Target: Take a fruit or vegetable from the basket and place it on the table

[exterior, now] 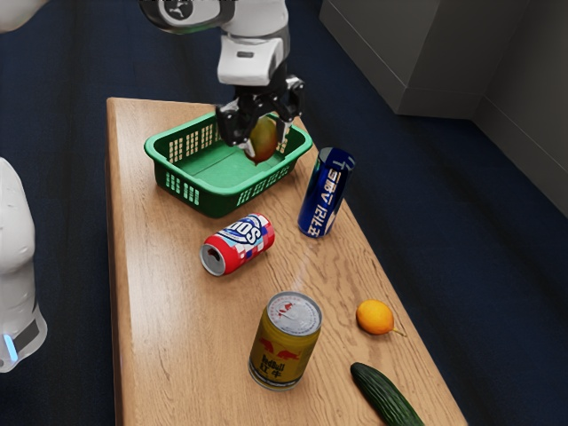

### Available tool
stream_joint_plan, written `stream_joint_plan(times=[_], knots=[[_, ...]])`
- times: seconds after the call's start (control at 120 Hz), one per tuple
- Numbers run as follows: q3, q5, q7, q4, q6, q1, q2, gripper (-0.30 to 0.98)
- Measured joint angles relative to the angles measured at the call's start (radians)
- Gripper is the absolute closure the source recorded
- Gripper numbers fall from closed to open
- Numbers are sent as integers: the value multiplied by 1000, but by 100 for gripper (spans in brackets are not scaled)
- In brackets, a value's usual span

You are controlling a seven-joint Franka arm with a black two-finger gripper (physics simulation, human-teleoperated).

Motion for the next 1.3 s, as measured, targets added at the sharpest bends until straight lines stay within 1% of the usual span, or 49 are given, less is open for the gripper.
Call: stream_joint_plan(times=[0.075, 0.158, 0.45, 0.6, 0.667, 0.817, 0.992, 1.025, 1.067, 1.142, 1.225, 1.3], knots=[[-14, -4, -11, 3, 20, -11, 16, 36], [-18, -6, -21, 4, 55, -44, 60, 36], [-59, -2, -47, 116, 156, -96, 301, 36], [-54, 3, -54, 155, 208, -90, 468, 36], [-37, 4, -58, 153, 227, -91, 519, 36], [-18, 6, -64, 147, 252, -58, 591, 36], [-12, 7, -69, 147, 265, -14, 636, 35], [-13, 7, -70, 147, 264, -13, 640, 32], [-15, 6, -68, 148, 261, -21, 650, 24], [-16, 5, -65, 150, 256, -62, 656, 15], [-17, 4, -63, 152, 252, -112, 657, 9], [-16, 4, -57, 176, 235, -135, 646, 6]])
